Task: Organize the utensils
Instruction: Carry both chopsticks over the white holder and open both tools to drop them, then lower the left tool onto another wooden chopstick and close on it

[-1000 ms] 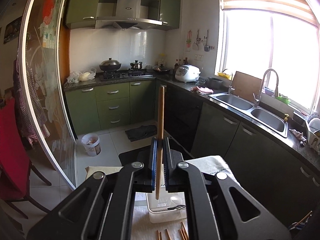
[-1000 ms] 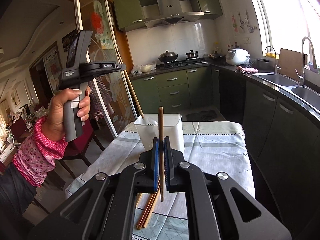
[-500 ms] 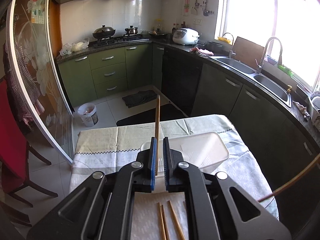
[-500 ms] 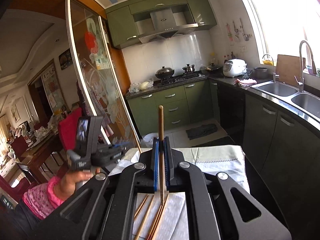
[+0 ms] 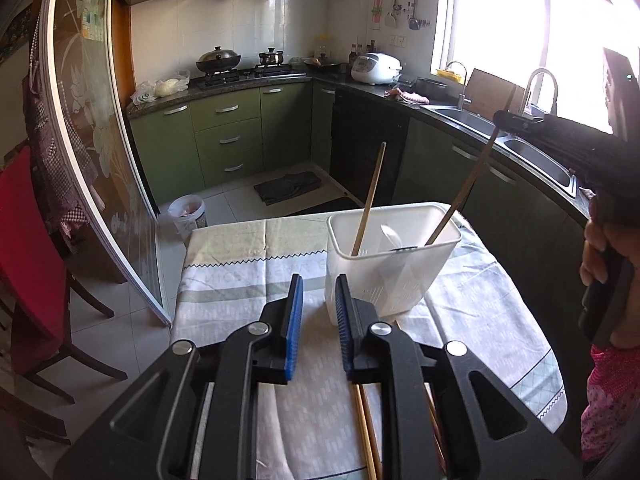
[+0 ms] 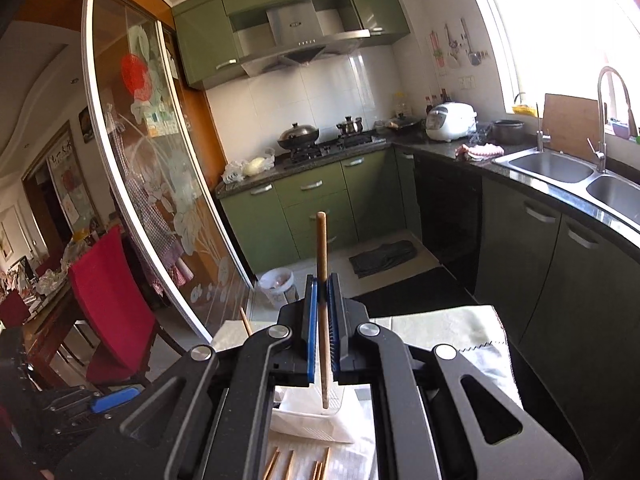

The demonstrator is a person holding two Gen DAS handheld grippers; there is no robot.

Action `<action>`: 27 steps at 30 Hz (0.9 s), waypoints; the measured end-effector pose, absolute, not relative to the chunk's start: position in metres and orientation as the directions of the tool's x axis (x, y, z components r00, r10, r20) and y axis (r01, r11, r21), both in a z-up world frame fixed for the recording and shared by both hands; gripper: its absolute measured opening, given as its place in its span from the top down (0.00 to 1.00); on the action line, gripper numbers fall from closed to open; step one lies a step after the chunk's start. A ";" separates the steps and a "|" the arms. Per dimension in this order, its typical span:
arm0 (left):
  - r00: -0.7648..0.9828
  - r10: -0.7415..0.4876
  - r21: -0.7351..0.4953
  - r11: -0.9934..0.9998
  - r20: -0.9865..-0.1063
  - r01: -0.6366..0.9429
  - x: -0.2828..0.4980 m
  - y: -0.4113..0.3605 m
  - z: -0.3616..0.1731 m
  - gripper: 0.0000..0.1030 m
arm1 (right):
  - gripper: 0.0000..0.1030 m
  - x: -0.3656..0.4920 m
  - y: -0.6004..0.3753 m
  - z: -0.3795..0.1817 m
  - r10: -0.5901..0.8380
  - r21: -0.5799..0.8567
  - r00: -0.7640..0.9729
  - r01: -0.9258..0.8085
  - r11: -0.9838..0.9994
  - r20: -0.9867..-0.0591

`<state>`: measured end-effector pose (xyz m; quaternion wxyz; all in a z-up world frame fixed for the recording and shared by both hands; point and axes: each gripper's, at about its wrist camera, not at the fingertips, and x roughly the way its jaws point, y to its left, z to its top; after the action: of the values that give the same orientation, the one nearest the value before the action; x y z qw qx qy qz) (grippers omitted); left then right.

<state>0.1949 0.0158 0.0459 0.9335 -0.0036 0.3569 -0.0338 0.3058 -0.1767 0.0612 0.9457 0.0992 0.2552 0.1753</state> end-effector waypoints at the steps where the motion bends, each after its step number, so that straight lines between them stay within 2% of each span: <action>1: 0.736 -0.069 -0.033 0.997 -0.674 0.063 0.193 0.017 0.043 0.85 | 0.94 0.309 -0.174 0.054 0.378 0.272 0.803 -0.278 0.921 -0.460; 8: 0.637 -0.135 -0.102 0.991 -0.759 0.088 0.194 0.011 0.011 0.85 | 0.93 0.314 -0.165 0.030 0.377 0.246 0.770 -0.289 0.925 -0.514; 12: 0.580 -0.149 -0.110 0.989 -0.800 0.103 0.200 -0.003 -0.012 0.85 | 0.84 0.295 -0.175 0.033 0.396 0.258 0.780 -0.306 0.917 -0.485; 18: 0.472 -0.174 -0.141 0.984 -0.864 0.105 0.214 -0.020 -0.052 0.85 | 0.84 0.245 -0.204 0.034 0.418 0.265 0.787 -0.329 0.907 -0.454; 23: 0.356 -0.180 -0.163 0.983 -0.917 0.079 0.230 -0.026 -0.095 0.85 | 0.84 0.211 -0.222 -0.017 0.402 0.262 0.737 -0.305 0.915 -0.544; 27: 0.325 -0.148 -0.136 0.989 -0.934 0.060 0.241 -0.027 -0.115 0.85 | 0.84 0.200 -0.236 -0.066 0.401 0.298 0.681 -0.271 0.915 -0.613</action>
<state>0.2406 -0.0274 -0.1150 0.8131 -0.0384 0.5774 -0.0638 0.1999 -0.2359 -0.0661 0.9121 0.0917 0.3545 0.1843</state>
